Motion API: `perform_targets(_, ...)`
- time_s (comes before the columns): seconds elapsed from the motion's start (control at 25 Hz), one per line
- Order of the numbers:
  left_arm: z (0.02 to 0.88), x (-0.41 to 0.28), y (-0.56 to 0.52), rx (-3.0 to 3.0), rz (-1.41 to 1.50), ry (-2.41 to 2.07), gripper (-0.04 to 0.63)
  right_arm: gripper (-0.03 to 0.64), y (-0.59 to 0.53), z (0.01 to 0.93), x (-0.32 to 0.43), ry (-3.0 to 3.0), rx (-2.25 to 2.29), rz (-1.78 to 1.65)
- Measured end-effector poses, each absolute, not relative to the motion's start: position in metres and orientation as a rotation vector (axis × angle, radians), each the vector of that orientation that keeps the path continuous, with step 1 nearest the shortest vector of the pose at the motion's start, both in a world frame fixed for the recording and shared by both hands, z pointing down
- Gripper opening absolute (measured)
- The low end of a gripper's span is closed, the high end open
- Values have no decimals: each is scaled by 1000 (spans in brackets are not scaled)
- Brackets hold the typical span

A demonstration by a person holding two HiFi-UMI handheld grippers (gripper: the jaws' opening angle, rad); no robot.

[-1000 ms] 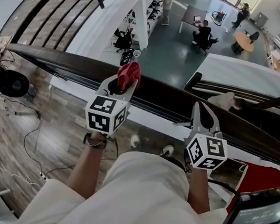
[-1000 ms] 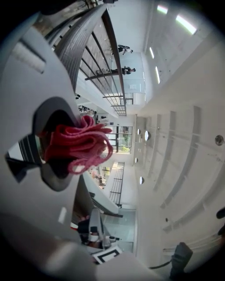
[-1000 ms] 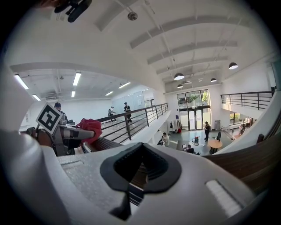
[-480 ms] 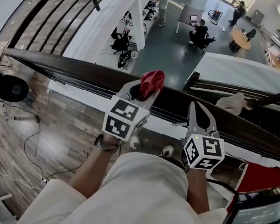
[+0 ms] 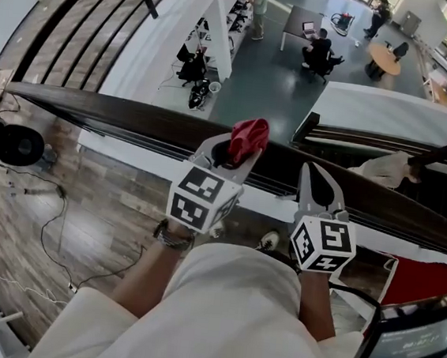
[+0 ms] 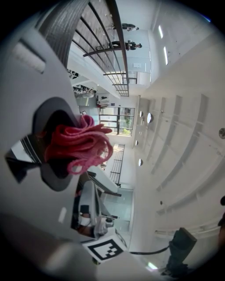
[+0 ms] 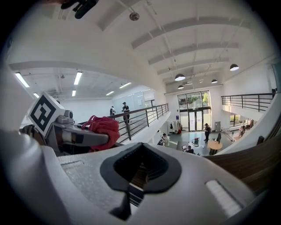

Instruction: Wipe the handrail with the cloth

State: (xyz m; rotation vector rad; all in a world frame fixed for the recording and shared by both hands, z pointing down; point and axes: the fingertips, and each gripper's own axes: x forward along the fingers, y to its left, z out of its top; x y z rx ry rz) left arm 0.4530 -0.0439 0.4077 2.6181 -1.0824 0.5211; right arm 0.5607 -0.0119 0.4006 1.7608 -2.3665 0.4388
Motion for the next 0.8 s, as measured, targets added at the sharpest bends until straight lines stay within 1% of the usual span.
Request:
perform_targets(0.24,408,467,-28,2645,528,-1009,126,3,-12,401,563,-2356,1763,440)
perform_targets(0.8,417,427,-25,2610,483,-1052,129,3,-12,403,564,-2347,1778,434)
